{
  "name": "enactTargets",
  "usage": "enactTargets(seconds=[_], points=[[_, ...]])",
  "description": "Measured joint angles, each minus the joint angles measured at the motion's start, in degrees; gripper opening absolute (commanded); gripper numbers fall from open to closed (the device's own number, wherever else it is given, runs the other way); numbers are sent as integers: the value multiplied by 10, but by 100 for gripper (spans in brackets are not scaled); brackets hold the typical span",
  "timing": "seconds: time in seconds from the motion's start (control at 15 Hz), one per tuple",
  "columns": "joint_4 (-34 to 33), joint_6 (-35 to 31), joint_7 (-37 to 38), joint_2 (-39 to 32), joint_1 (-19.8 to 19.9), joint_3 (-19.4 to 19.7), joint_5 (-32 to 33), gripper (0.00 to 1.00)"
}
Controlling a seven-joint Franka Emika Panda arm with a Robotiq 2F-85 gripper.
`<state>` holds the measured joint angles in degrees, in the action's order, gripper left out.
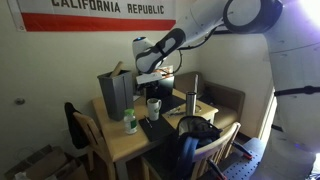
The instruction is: Pick the marker from the cup and put it on the table
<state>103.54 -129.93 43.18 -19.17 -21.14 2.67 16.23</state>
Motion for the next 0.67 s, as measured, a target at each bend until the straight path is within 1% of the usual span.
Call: enactTargets(seconds=[0.4,0.67], points=[[-21,88,22,47,27,-23,-17,100],[-23,107,22,51,40,-35,-23,100]])
